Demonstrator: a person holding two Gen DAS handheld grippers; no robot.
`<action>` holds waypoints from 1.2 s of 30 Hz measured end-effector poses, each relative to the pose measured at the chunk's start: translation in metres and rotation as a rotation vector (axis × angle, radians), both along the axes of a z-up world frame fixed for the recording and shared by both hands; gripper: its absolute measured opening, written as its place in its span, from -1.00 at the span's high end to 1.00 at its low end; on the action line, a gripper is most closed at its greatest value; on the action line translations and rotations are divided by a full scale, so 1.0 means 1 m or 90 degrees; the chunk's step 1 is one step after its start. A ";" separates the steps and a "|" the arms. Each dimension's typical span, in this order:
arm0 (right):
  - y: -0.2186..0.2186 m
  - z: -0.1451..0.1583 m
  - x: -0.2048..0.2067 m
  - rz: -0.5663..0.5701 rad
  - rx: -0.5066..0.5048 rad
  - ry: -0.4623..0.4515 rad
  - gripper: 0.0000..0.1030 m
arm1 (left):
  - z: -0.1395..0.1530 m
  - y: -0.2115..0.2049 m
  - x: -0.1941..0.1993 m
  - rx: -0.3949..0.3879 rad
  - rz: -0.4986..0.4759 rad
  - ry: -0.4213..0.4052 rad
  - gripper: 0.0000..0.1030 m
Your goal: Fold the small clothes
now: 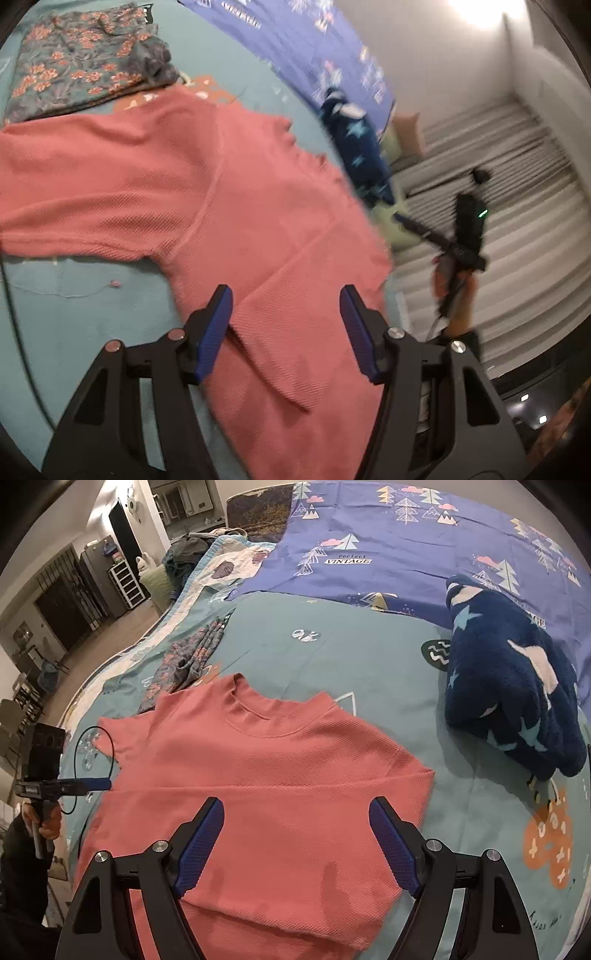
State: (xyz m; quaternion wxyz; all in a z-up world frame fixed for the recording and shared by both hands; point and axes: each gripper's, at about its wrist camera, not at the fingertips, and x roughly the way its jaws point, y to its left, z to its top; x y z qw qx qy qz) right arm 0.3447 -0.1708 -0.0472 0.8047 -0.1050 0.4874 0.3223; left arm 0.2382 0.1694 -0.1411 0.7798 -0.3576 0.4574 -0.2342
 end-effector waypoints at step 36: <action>0.125 -0.036 0.009 0.436 -0.188 0.086 -0.52 | 0.092 -0.008 0.005 0.045 -0.095 -0.176 0.92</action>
